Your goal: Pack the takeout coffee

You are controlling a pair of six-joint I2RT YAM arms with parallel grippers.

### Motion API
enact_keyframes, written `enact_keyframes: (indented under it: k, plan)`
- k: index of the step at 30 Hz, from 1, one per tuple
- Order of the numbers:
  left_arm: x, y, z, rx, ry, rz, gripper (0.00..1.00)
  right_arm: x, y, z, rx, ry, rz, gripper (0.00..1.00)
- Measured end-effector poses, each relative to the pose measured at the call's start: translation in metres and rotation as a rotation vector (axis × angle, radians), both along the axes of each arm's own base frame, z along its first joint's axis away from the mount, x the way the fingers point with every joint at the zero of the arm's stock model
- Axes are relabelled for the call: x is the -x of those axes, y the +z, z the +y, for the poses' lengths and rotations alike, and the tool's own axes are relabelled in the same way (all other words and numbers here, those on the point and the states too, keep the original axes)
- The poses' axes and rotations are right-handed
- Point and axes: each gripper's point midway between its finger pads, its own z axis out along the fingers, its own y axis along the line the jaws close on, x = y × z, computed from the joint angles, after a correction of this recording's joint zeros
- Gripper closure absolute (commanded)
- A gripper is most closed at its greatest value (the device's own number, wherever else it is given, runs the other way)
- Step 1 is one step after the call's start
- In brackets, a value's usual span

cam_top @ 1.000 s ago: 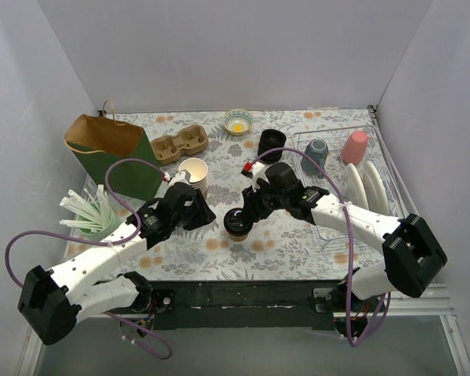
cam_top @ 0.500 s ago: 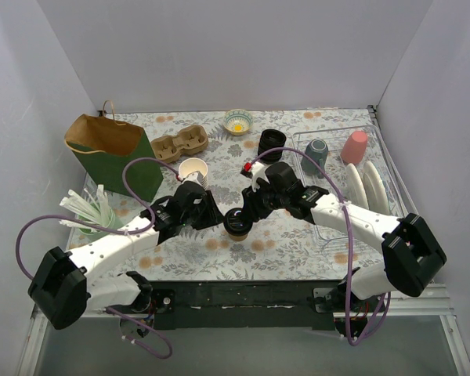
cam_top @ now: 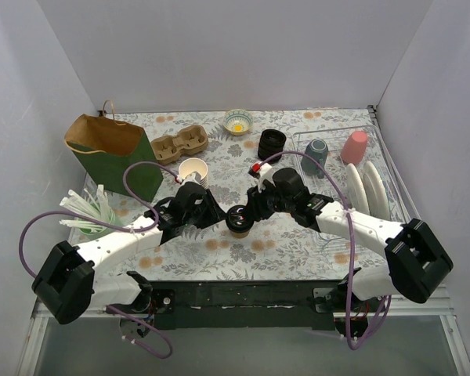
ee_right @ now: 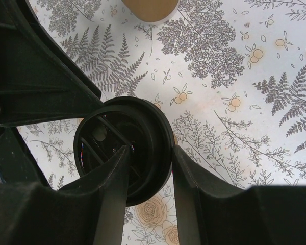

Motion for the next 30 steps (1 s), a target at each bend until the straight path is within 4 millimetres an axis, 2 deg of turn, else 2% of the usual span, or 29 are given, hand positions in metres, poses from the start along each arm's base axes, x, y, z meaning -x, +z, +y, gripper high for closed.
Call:
enact_keyframes:
  k: [3, 9, 12, 18, 25, 30]
  plan:
    - [-0.002, 0.003, -0.001, 0.003, 0.003, -0.004, 0.65, -0.001, 0.002, 0.0, -0.016, -0.015, -0.006, 0.73]
    - [-0.003, 0.009, 0.007, -0.081, 0.001, 0.017, 0.52, 0.0, 0.003, -0.002, -0.014, -0.037, 0.01, 0.69]
    - [-0.003, 0.019, 0.009, -0.108, -0.01, 0.016, 0.48, 0.003, 0.004, -0.003, 0.0, -0.039, 0.028, 0.67]
    - [-0.006, 0.042, 0.0, -0.074, -0.06, -0.037, 0.47, 0.007, 0.006, -0.006, 0.027, -0.047, 0.073, 0.59]
    - [0.003, 0.039, -0.012, -0.032, -0.14, -0.024, 0.47, 0.012, 0.009, -0.008, 0.052, -0.049, 0.111, 0.42]
    - [0.008, 0.032, -0.013, -0.025, -0.166, -0.009, 0.47, 0.015, 0.012, -0.011, 0.057, -0.049, 0.122, 0.39]
